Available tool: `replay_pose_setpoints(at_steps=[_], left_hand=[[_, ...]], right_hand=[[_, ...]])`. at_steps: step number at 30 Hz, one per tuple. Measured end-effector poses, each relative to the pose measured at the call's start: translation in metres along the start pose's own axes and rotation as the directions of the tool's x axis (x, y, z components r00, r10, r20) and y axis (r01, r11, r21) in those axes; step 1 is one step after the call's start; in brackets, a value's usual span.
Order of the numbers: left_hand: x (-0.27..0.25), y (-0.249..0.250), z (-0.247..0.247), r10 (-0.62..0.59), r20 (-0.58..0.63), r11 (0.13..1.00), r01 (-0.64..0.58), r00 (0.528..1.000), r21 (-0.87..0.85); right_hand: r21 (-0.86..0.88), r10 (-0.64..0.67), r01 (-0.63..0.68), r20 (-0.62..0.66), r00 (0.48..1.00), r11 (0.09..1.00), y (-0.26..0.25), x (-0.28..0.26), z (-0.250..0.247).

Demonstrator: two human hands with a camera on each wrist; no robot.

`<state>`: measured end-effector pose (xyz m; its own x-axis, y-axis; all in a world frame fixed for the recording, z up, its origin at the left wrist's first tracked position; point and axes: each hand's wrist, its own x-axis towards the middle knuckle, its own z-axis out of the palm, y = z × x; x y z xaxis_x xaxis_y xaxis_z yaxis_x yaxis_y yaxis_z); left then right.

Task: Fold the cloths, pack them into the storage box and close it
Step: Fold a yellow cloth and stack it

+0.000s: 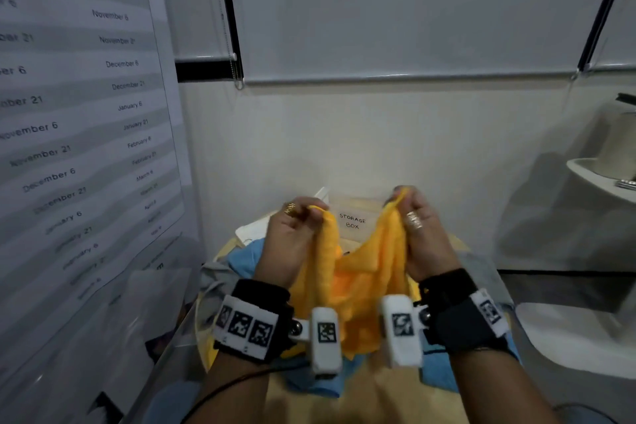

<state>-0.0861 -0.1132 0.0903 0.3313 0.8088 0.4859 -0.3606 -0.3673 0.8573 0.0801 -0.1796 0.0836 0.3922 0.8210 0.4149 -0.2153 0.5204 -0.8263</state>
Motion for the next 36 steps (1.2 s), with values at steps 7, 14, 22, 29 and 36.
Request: replay_pose_setpoints(at_steps=[7,14,22,29,36], left_hand=[[-0.004,-0.002,-0.002,-0.06,-0.07,0.956,0.078,0.996,0.284],[0.015,0.034,-0.069,-0.019,-0.28,0.868,-0.123,0.96,-0.482],[0.007,0.003,-0.012,-0.058,0.057,0.957,0.071,0.997,-0.281],[-0.008,-0.017,0.001,-0.097,0.17,0.992,0.109,0.981,-0.06],[-0.014,-0.012,0.005,-0.038,0.161,0.997,0.047,0.986,-0.058]], right_hand=[[-0.222,-0.025,0.007,-0.079,0.997,0.975,0.006,-0.005,0.008],[0.649,-0.163,-0.07,0.292,0.943,0.758,-0.058,-0.007,-0.035],[0.237,0.135,-0.166,0.143,0.98,0.957,0.007,-0.002,0.005],[0.091,0.144,-0.166,0.209,0.967,0.982,0.029,-0.01,0.028],[0.114,0.155,-0.184,0.228,0.961,0.976,0.028,-0.011,0.027]])
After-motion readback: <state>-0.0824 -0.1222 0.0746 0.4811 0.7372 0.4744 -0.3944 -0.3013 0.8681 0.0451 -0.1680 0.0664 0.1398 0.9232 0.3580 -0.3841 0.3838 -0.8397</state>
